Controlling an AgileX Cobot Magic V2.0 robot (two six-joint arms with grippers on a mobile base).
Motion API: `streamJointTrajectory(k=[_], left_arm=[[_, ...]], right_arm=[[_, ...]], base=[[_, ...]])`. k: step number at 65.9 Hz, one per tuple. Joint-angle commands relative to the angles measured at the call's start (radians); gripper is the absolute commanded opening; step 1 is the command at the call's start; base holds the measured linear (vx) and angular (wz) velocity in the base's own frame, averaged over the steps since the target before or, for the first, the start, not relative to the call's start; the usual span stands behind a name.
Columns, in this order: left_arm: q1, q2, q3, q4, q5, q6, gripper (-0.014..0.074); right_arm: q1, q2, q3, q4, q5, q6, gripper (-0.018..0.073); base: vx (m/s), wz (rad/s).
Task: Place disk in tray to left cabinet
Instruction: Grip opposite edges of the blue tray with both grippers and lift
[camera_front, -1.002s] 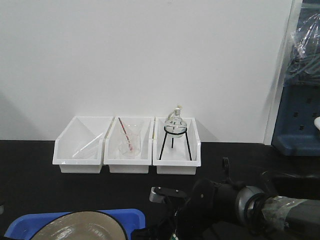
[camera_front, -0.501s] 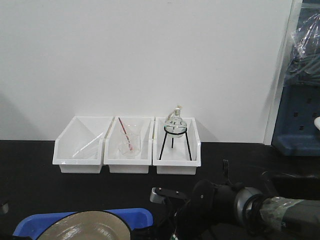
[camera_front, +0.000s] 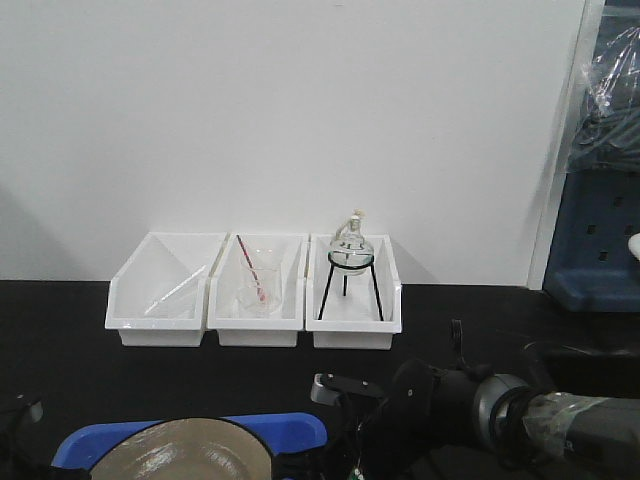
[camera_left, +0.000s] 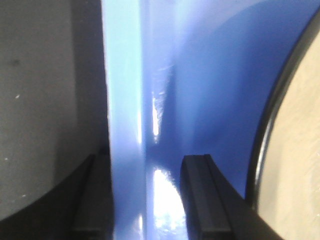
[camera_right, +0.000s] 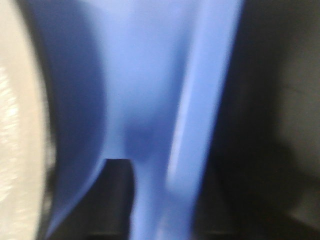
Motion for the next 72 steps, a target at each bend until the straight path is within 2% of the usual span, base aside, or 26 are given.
streamJointTrajectory(k=[1,12,25,36,46,63,72], left_arm=[[-0.033,-0.038,-0.024,-0.111,0.018,-0.001,0.0336],[-0.05,-0.011,-0.024,-0.117,-0.006,-0.001,0.0214],[-0.052,-0.004,-0.025,-0.181,0.019,0.003,0.0104],[-0.052,-0.004,-0.042,-0.266,0.122,0.017,-0.001],[-0.052,-0.004,-0.081,-0.291,0.19,0.015,-0.0006],[-0.051,-0.005,-0.163,-0.421,0.343,0.004,-0.0001],[-0.051,-0.005,-0.219,-0.462,0.41,-0.043,-0.0001]], right_arm=[[0.012,-0.05,-0.026,0.062,0.005,0.012,0.0154],[0.012,-0.05,-0.026,0.062,0.006,0.012,-0.0016],[0.012,-0.051,-0.026,0.068,0.019,0.014,-0.0011],[-0.004,-0.07,-0.026,0.113,0.075,0.02,-0.0008],[-0.044,-0.105,-0.026,0.156,0.117,0.02,-0.0008],[-0.132,-0.185,-0.026,0.209,0.218,0.019,-0.0008],[-0.174,-0.237,-0.026,0.215,0.239,0.014,-0.0008]], base=[[0.0,0.0],[0.0,0.0],[0.0,0.0],[0.0,0.0],[0.0,0.0],[0.0,0.0],[0.0,0.0]])
